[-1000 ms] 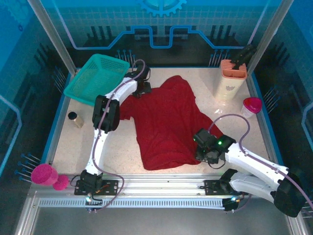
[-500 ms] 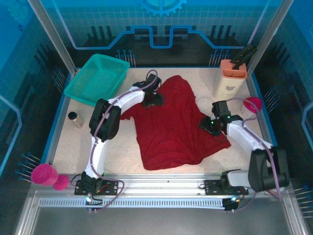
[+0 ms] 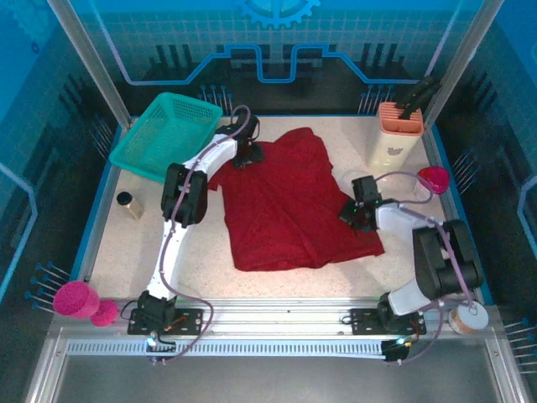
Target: Fold the inside-out t-shirt
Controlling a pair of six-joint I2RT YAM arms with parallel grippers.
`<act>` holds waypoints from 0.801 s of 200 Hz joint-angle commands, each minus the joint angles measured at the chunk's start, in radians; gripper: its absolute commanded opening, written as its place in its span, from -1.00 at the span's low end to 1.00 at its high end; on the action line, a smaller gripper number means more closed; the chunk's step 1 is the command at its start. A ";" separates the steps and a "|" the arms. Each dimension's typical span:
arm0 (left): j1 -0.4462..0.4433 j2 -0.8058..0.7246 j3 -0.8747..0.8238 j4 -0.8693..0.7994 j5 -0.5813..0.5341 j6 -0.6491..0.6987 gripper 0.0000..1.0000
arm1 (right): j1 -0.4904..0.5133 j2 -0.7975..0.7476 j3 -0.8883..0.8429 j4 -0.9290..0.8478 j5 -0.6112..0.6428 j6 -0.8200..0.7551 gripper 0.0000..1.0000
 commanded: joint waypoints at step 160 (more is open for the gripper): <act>-0.392 -0.738 -0.972 0.332 0.127 -0.140 0.46 | -0.121 0.549 0.800 -0.100 -0.027 -0.235 -0.15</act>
